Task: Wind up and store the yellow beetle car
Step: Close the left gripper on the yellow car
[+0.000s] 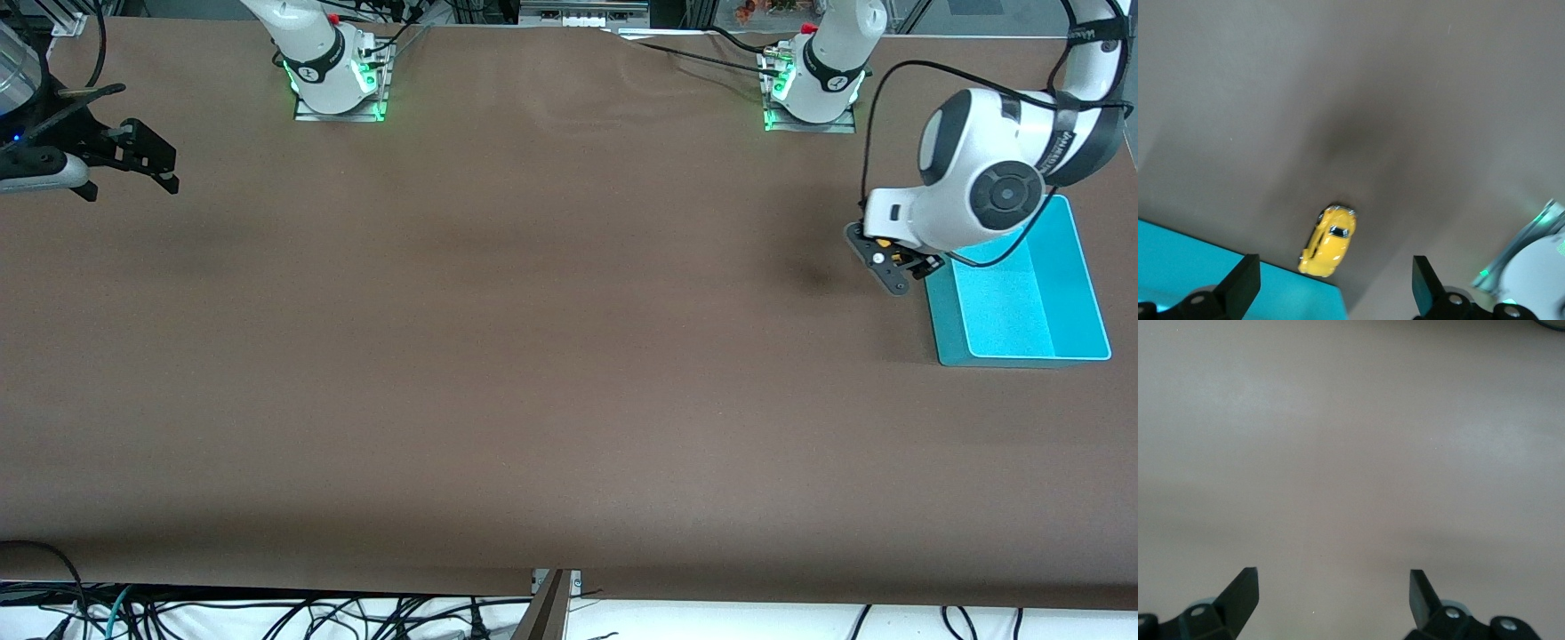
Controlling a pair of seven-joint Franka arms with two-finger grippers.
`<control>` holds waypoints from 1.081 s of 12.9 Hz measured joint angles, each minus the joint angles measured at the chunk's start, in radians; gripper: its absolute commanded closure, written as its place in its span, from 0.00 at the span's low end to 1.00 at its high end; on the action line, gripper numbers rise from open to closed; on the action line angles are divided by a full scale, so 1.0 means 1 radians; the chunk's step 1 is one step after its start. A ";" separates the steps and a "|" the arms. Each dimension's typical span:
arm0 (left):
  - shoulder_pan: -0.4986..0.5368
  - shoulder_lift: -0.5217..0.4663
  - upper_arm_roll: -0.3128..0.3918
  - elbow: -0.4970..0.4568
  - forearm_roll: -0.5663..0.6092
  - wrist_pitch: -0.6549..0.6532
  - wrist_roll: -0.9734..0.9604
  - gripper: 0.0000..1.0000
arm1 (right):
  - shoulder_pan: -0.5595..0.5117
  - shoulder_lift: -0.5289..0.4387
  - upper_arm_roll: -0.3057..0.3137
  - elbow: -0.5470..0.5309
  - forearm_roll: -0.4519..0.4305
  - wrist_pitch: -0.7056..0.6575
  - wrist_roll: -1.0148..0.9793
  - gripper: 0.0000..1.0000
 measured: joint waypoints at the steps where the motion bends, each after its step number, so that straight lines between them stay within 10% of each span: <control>1: 0.040 0.004 0.003 -0.035 0.000 0.046 0.069 0.00 | 0.004 0.001 -0.002 0.000 0.000 0.000 0.000 0.00; 6: 0.116 0.051 0.003 -0.232 0.000 0.316 0.147 0.00 | 0.078 0.008 -0.062 0.000 0.001 -0.001 0.008 0.00; 14: 0.143 0.119 0.002 -0.247 0.136 0.421 0.177 0.00 | 0.163 0.051 -0.147 0.037 0.001 -0.034 0.026 0.00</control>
